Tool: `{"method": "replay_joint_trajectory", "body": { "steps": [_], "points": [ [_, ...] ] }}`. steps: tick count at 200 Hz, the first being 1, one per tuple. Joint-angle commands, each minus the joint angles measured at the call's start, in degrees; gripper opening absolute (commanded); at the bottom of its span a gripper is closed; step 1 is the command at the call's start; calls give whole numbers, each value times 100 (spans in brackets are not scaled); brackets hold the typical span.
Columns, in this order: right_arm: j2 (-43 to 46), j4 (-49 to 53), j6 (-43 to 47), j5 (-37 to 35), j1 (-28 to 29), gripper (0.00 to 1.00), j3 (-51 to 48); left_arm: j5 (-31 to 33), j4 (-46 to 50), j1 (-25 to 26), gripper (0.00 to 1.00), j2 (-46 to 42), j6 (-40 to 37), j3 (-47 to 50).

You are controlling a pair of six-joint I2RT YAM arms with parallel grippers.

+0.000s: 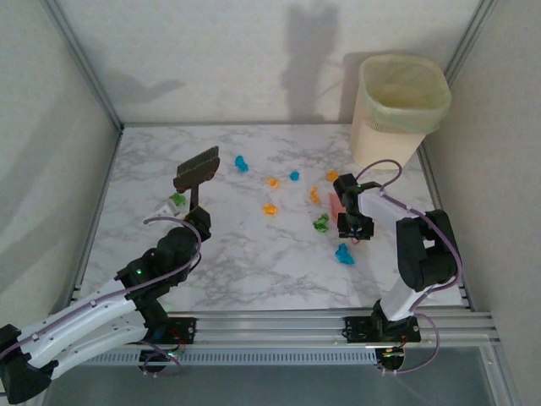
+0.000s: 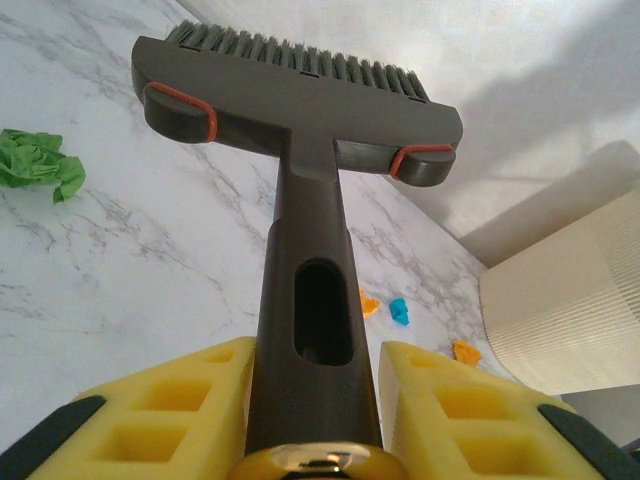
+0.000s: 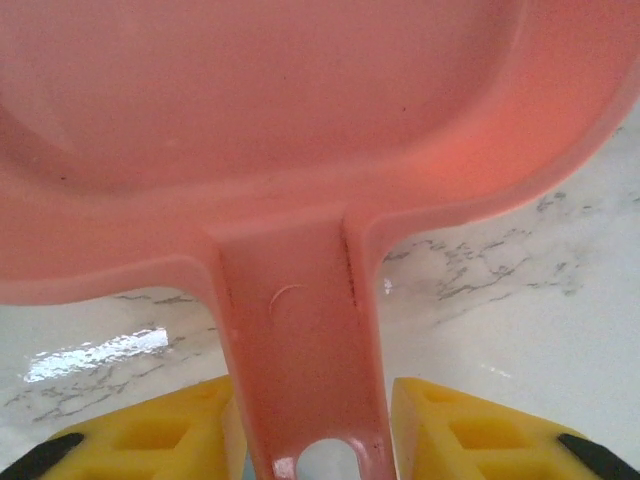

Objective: Sweep away the paper scraps from the table

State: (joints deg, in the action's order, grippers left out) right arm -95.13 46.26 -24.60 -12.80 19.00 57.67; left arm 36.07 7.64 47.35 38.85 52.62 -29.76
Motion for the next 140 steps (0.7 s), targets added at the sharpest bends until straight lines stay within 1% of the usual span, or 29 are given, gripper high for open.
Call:
{"method": "replay_joint_trajectory", "body": {
  "steps": [1, 5, 19, 80, 101, 124, 140],
  "points": [
    [-48, -30, 52, -213, 44, 38, -65, 276, -64, -64, 0, -11, 61, 3],
    [-62, -25, 67, -216, 42, 36, -50, 280, -73, -61, 0, -9, 56, 2],
    [-80, -11, 74, -265, 51, 35, -20, 293, -78, -68, 0, -7, 60, -3],
    [143, -97, 94, -405, 69, 22, -36, 244, -121, -96, 0, 33, -5, -2],
    [352, -144, 81, -467, 68, 12, -70, -61, -329, -103, 0, 72, -234, -2],
    [665, -203, 46, -469, 76, 7, -98, -644, -734, -95, 0, 105, -608, 22],
    [905, -230, 38, -434, 69, 3, -99, -913, -909, -97, 0, 119, -771, 24]
  ]
}}
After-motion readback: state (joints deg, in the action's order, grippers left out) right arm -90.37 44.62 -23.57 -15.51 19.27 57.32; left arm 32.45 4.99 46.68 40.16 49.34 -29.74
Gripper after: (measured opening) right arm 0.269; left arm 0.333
